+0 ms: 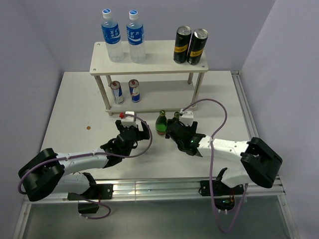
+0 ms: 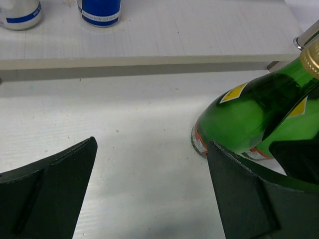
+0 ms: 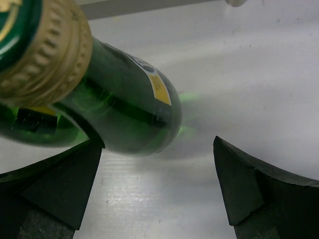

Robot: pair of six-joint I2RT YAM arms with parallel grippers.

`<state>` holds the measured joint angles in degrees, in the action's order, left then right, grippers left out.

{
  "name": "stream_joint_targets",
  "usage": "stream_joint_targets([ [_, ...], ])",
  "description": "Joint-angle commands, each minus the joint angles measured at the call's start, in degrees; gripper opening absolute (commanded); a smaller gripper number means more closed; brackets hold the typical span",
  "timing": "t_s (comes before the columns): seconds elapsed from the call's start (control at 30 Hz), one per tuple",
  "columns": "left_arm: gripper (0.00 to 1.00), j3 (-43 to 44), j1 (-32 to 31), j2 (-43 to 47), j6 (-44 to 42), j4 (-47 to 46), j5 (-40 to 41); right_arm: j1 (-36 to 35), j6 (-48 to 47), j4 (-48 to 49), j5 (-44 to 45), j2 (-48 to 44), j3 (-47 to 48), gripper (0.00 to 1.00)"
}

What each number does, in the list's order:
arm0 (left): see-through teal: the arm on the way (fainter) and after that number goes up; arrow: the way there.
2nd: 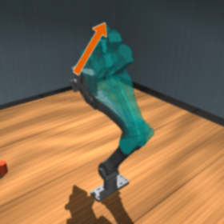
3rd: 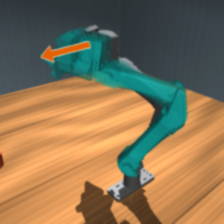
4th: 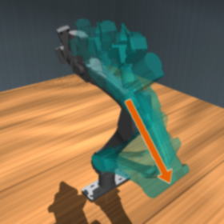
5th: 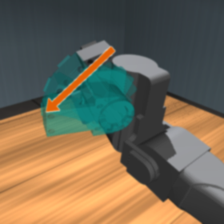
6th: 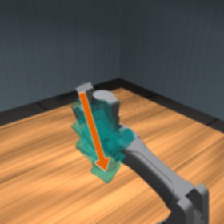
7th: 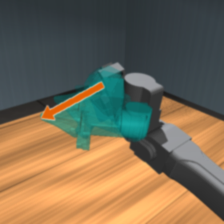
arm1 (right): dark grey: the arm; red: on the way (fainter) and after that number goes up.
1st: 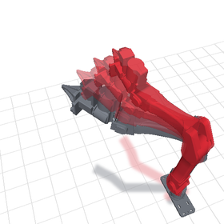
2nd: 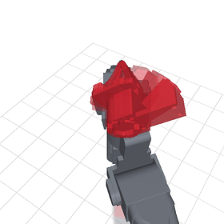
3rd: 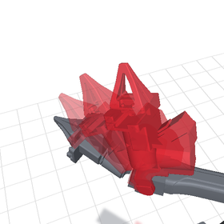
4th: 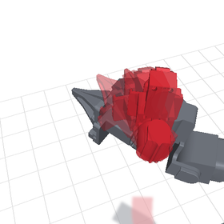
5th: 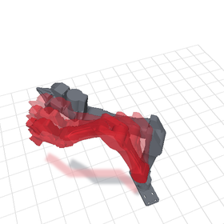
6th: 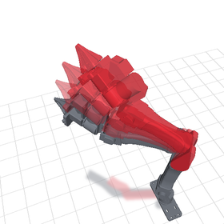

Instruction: Place and organize the beverage onto the shelf

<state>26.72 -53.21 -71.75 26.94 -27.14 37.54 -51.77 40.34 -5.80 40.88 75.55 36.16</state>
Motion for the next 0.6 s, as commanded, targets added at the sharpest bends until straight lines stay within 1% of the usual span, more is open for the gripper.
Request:
stream_joint_targets([
  [0.0,0.99,-0.61,-1.02,0.03,1.8,-2.39,1.31,1.58,-0.7,5.63,-0.71,3.63,2.59,1.0],
  [0.03,0.99,-0.53,-1.1,-0.32,1.89,-2.83,1.22,1.84,-0.96,8.15,-0.63,4.51,3.03,1.0],
  [0.27,0.99,-1.23,-2.16,-1.2,1.98,-4.06,1.31,2.46,-1.58,13.7,2.88,10.67,3.39,1.0],
  [0.4,0.99,-1.49,-2.34,-1.64,1.98,-4.77,1.48,3.34,-3.24,20.28,4.64,12.95,2.43,0.99],
  [0.5,0.99,-1.85,-2.42,-1.73,2.07,-5.47,1.4,4.04,-4.82,24.94,5.87,14.54,1.72,0.96],
  [0.57,0.99,-2.02,-2.51,-1.99,2.07,-5.91,1.4,4.39,-5.0,26.19,6.4,15.59,1.63,0.91],
])
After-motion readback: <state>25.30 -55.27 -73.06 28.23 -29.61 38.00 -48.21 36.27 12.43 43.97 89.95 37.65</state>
